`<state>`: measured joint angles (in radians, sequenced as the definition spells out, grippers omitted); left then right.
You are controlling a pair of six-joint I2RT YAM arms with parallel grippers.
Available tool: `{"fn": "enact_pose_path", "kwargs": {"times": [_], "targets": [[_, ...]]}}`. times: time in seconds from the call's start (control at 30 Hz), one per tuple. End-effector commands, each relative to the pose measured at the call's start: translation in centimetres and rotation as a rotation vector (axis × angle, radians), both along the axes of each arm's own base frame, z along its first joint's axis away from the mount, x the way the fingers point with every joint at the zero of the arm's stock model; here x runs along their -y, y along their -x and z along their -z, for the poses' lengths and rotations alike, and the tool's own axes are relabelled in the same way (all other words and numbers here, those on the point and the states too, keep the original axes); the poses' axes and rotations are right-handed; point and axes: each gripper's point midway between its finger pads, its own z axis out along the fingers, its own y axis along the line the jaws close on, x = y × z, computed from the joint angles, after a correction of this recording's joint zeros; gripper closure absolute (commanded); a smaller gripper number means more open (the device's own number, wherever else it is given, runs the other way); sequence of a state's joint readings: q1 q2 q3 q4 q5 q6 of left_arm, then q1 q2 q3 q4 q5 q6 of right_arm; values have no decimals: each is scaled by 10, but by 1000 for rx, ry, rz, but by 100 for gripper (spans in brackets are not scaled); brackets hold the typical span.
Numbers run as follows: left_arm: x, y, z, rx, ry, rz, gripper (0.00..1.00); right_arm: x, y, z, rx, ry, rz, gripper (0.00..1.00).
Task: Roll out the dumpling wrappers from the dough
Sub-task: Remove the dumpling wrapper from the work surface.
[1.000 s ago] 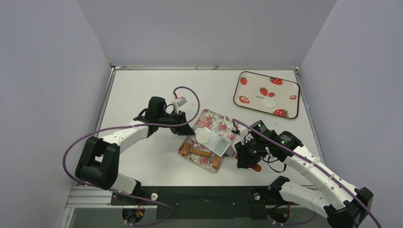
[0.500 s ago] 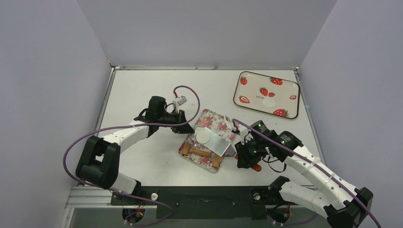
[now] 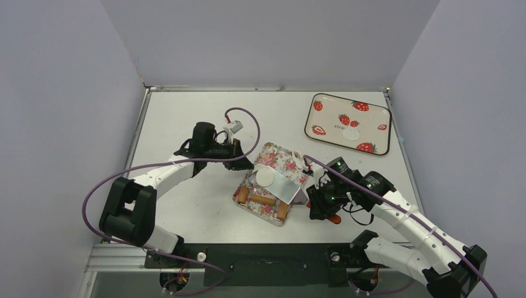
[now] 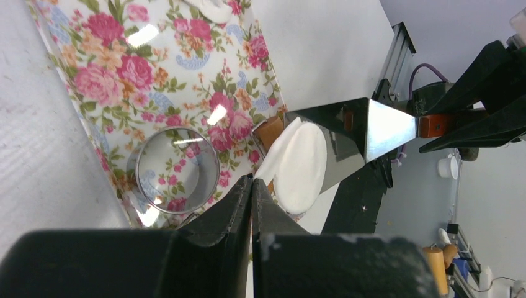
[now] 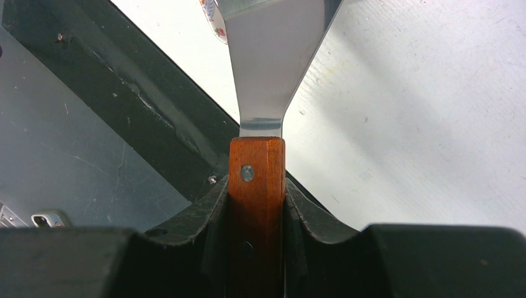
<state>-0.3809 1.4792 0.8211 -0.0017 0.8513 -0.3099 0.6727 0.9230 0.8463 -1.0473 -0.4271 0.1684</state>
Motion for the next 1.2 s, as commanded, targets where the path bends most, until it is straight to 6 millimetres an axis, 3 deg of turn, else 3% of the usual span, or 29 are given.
{"fn": "enact_pose_path", "kwargs": {"times": [0.0, 0.2, 0.37, 0.53, 0.7, 0.8, 1.0, 1.17], "targets": [[9, -29, -40, 161, 57, 14, 100, -11, -12, -14, 59, -62, -7, 100], [12, -30, -50, 186, 70, 44, 100, -11, -13, -14, 59, -59, -6, 100], [10, -26, -37, 166, 38, 55, 100, -11, -13, -14, 59, -62, -7, 100], [21, -1, -21, 116, 5, 105, 100, -12, -13, -17, 68, -71, -14, 100], [16, -21, -6, 164, -100, 12, 100, -14, -13, -26, 104, -104, -23, 100], [16, -22, -6, 182, -112, 29, 100, -13, -13, -27, 110, -108, -17, 100], [12, -29, -15, 198, -108, 10, 100, -12, -12, -18, 74, -78, -4, 100], [7, -37, -20, 230, -128, 16, 100, 1, -7, -1, -8, 26, 33, 100]]}}
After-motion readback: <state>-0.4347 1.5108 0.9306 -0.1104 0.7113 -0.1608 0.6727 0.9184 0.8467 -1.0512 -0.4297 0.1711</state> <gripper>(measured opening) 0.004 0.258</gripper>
